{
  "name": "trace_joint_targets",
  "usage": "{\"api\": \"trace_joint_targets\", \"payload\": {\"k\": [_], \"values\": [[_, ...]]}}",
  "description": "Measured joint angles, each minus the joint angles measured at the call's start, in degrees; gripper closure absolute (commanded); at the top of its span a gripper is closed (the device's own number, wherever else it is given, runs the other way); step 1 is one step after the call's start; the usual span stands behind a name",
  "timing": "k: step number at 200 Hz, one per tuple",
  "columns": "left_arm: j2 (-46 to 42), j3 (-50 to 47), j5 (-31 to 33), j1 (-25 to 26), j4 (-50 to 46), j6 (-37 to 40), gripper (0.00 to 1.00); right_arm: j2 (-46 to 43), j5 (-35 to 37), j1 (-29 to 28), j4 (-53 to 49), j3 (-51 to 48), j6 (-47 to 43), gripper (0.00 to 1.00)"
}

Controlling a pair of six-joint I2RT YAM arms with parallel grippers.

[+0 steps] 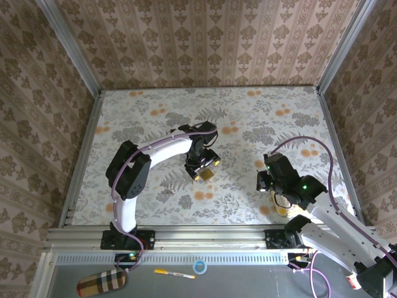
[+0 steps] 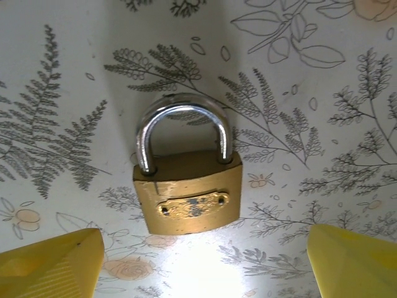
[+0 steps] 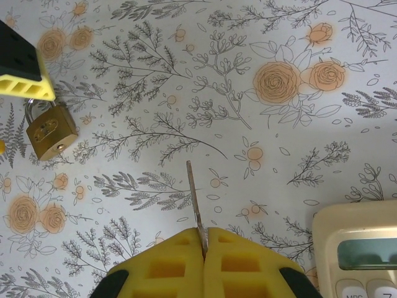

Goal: Unlock with the key

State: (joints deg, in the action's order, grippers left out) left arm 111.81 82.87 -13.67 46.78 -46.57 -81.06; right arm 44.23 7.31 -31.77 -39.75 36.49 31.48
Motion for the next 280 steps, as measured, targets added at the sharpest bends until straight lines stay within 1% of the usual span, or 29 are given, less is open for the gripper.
{"api": "trace_joint_targets", "payload": {"k": [74, 119, 179, 210, 252, 280], "values": [[3.2, -0.9, 0.0, 0.0, 2.3, -1.7, 0.16, 0.0, -0.3, 0.0, 0.6, -0.3, 0.0, 1.0], [3.4, -2.0, 0.0, 0.0, 3.2, -2.4, 0.19, 0.0, -0.3, 0.0, 0.7, -0.7, 0.2, 1.0], [3.6, -2.3, 0.1, -0.3, 2.9, -3.4, 0.28, 0.0, -0.3, 0.0, 0.7, -0.9, 0.2, 1.0], [3.9, -2.0, 0.2, -0.4, 1.9, -3.3, 0.36, 0.0, -0.3, 0.0, 0.8, -1.1, 0.2, 1.0], [4.3, -1.6, -0.1, -0.4, 0.4, -2.5, 0.57, 0.0, -0.3, 0.0, 0.8, -1.4, 0.2, 1.0], [4.0, -1.9, -0.3, -0.4, 1.0, -2.6, 0.67, 0.0, -0.5, 0.0, 0.8, -1.4, 0.2, 1.0]]}}
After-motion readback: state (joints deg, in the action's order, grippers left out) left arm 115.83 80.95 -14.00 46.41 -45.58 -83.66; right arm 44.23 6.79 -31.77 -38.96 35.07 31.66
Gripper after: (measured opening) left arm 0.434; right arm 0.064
